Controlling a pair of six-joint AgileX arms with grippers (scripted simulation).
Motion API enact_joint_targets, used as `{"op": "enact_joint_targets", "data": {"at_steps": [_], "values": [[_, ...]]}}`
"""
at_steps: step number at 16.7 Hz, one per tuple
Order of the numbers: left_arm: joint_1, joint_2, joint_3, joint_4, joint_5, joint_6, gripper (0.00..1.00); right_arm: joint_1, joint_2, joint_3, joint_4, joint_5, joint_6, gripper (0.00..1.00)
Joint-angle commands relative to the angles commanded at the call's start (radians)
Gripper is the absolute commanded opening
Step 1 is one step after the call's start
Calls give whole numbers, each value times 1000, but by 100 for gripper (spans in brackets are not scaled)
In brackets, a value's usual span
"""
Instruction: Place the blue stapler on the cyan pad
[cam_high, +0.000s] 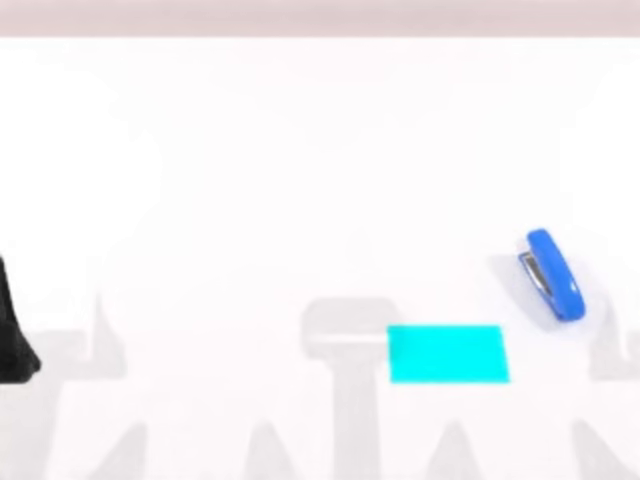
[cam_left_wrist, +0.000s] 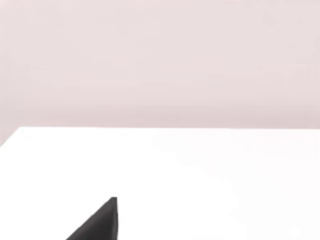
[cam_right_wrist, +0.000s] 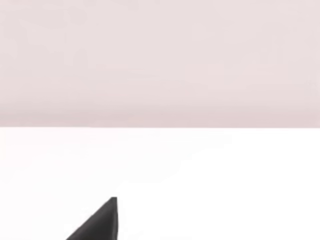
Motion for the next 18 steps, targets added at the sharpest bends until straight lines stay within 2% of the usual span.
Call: {"op": "enact_joint_targets", "data": {"at_steps": [4,8,18], "values": [[0,0,0,0,0,0,100,7,31,30,-25,-1,-1,100],[0,0,0,0,0,0,100,39,221,210,-159,-3,-5,100],[0,0,0,0,0,0,100,170,1224,964,-734,0,-37,100]]}}
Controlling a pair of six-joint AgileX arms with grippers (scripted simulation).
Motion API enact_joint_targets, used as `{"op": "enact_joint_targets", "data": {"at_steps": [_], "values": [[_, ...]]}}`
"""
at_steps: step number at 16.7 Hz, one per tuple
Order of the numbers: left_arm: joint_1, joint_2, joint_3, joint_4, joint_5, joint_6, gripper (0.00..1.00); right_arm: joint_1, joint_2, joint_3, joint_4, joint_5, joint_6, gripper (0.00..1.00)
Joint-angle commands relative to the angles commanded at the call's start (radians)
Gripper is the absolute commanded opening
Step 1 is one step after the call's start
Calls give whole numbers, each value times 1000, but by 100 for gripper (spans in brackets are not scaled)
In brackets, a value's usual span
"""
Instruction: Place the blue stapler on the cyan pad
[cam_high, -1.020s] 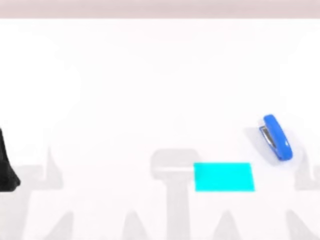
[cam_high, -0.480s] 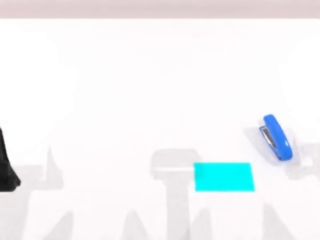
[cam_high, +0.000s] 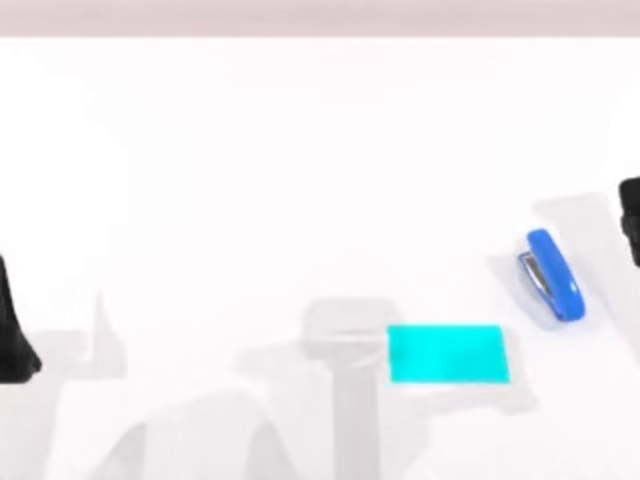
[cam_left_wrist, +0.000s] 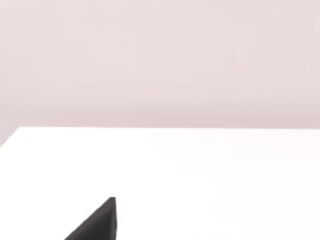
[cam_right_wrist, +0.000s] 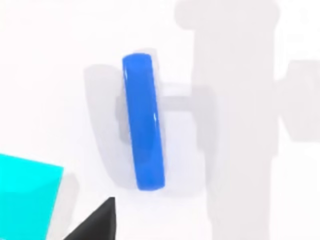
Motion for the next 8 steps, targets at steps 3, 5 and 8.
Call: {"op": "enact_joint_targets", "data": {"at_steps": [3,5,8], "values": [[0,0,0,0,0,0,100,39,283,215,-165,0,-10,100],[0,0,0,0,0,0,100,62,436,341,-259,0,-16,100],[0,0,0,0,0,0,100,89,610,494,-366,-1,-22,100]]}}
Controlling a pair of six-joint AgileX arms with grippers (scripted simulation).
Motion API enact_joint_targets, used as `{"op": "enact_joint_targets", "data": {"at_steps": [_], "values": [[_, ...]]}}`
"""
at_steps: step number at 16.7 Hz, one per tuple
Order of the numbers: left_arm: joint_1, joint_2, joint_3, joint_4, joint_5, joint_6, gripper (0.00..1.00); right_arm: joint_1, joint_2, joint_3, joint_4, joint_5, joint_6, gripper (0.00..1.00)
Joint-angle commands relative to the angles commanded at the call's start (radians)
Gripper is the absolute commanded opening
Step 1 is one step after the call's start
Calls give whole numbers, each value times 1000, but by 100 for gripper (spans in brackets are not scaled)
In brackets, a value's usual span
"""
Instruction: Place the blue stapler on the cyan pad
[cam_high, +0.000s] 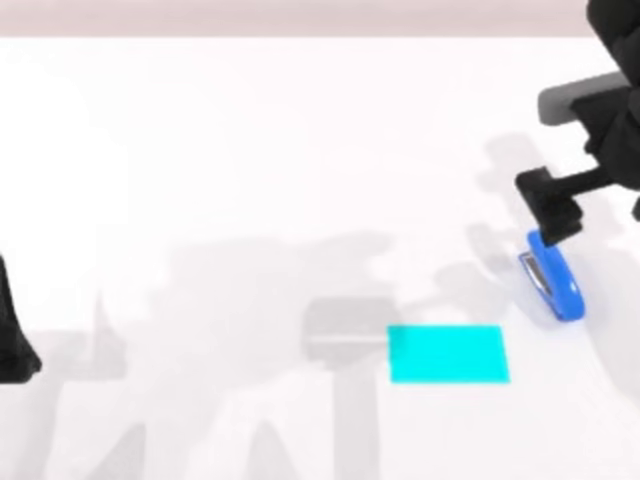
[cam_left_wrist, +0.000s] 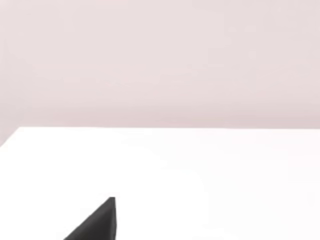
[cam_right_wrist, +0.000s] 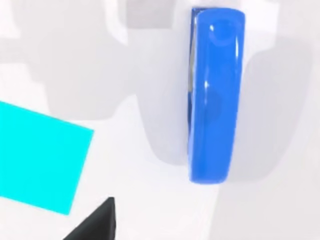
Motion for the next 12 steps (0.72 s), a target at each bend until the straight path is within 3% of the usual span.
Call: {"op": "enact_joint_targets", "data": {"at_steps": [4,12], "values": [[0,0,0,0,0,0,100,18,117,104,-68,-1,-4,100],[0,0,0,0,0,0,100,16,133,74,-29,-1,-5,100]]}}
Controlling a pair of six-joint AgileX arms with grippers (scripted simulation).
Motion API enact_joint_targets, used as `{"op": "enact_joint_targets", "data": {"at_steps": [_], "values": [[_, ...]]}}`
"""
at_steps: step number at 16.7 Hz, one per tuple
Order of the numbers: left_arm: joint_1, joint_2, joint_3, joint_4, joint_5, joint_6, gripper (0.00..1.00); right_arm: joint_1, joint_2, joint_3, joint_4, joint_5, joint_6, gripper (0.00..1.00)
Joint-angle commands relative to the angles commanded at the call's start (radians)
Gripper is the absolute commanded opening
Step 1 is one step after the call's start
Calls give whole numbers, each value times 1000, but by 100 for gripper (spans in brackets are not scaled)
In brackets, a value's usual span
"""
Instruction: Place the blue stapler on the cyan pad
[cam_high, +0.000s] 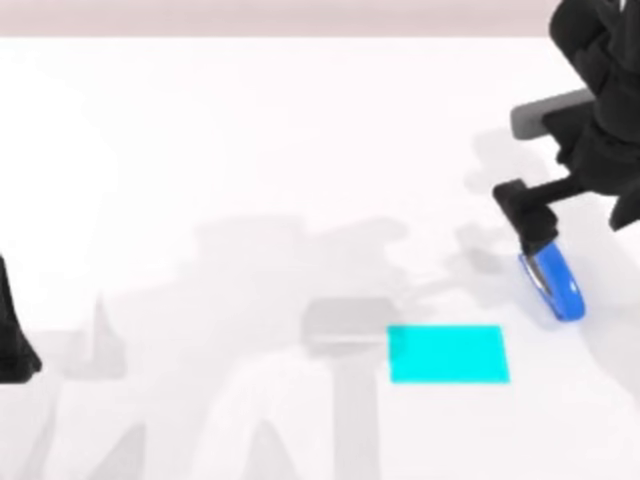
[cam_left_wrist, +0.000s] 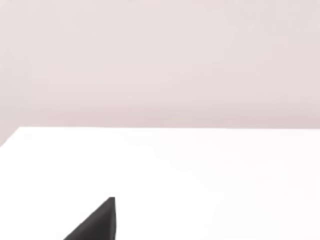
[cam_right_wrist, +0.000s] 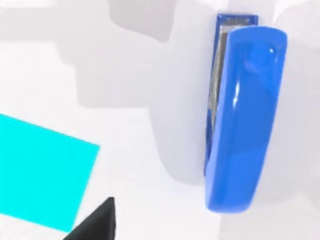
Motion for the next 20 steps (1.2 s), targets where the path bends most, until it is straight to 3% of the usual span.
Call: {"op": "enact_joint_targets", "data": {"at_steps": [7,12,20], "values": [[0,0,0,0,0,0,100,5,105,-180,293,1,6,100],[0,0,0,0,0,0,100,6,116,-197,317,1,6,100],[0,0,0,0,0,0,100,6,116,-197,317,1,6,40]]}}
